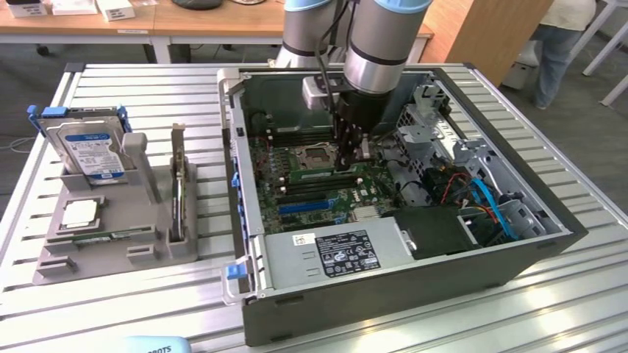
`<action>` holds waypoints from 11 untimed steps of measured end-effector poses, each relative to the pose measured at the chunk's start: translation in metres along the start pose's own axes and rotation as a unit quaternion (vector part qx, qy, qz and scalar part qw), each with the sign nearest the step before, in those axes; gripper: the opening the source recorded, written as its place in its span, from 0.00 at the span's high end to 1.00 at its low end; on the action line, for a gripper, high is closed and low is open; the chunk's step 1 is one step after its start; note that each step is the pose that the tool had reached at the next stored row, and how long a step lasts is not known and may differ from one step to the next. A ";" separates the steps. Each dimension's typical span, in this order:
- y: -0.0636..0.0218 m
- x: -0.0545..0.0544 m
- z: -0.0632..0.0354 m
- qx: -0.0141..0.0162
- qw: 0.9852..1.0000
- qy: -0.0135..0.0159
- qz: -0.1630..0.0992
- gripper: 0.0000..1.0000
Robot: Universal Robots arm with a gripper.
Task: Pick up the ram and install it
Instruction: 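Insert the ram into the slot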
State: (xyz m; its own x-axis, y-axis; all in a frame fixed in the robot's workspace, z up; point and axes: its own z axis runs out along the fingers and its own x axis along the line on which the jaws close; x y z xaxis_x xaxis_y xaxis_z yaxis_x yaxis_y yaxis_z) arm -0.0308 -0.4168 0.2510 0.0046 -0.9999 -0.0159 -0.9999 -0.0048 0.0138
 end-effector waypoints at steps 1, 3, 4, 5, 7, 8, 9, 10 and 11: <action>0.0002 0.000 0.0003 0.000 1.000 0.000 0.000 0.88; 0.0006 0.000 0.0006 0.000 1.000 0.000 0.000 0.88; 0.0008 0.000 0.0009 0.000 1.000 0.000 0.000 0.88; 0.0009 0.000 0.0011 0.000 1.000 0.000 0.000 0.88; 0.0015 0.000 0.0013 0.000 1.000 0.000 0.000 0.88; 0.0015 0.000 0.0017 0.000 1.000 0.000 0.000 0.88; 0.0017 0.000 0.0021 0.000 1.000 0.000 0.000 0.88; 0.0017 0.000 0.0025 0.000 1.000 0.000 0.000 0.88; 0.0018 0.000 0.0029 0.000 1.000 0.000 0.000 0.88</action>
State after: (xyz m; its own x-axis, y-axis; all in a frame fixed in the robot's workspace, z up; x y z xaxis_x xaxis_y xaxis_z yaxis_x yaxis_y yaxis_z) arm -0.0327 -0.4166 0.2480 0.0043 -0.9999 -0.0158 -0.9999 -0.0045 0.0135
